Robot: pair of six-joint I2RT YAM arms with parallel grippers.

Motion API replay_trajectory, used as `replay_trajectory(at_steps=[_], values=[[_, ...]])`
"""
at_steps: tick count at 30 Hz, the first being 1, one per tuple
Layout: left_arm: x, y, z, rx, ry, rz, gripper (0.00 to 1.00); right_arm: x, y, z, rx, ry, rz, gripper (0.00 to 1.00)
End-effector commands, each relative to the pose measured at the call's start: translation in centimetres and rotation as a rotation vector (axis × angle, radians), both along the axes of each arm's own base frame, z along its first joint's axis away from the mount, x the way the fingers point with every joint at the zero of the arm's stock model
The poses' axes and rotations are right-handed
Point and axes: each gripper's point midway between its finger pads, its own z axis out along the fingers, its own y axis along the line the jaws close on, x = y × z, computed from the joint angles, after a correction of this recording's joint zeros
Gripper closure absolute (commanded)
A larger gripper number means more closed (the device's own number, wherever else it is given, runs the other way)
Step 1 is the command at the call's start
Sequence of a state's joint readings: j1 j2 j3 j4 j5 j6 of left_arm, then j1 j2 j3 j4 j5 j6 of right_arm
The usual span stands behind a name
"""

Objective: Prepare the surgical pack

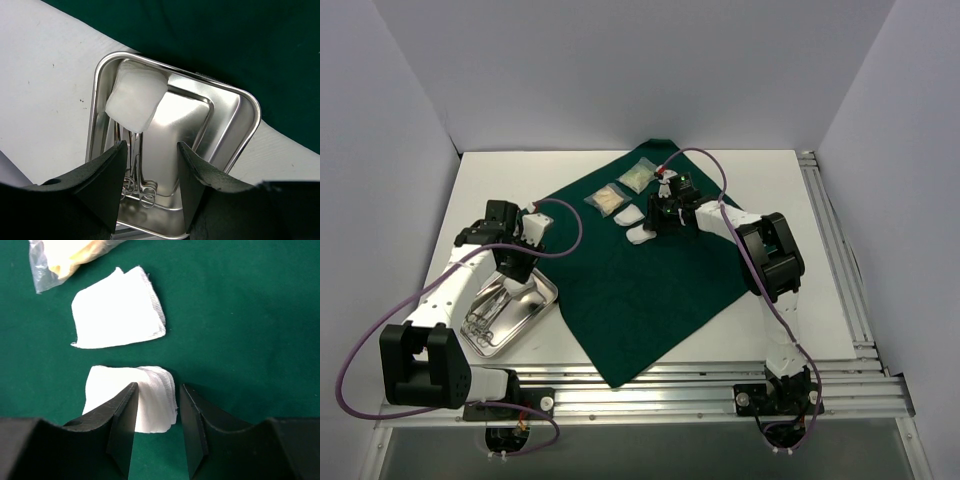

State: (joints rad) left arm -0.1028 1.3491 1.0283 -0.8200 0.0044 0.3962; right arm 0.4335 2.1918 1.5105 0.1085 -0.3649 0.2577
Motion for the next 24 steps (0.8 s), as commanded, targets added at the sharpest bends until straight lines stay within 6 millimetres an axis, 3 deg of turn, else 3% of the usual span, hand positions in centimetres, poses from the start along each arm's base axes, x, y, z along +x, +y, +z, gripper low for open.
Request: replay_trajectory(at_steps=[1,8,16,24], values=[[0.6,-0.1,1.9,-0.016,-0.063,0.014,0.46,-2.2,0.5,-0.8,0.018,0.061,0.044,0.65],[0.6,-0.1,1.7,-0.015,-0.055,0.012,0.46,-2.3,0.5,-0.6,0.029,0.052,0.047,0.66],[0.7,-0.1,1.8,-0.015,-0.06,0.011,0.46,-2.7,0.6,-1.5,0.029,0.075,0.053,0.75],[0.8,0.4,1.9,0.012,-0.064,0.011,0.46,-3.5,1.2,-1.6,0.053,0.092,0.07,0.73]])
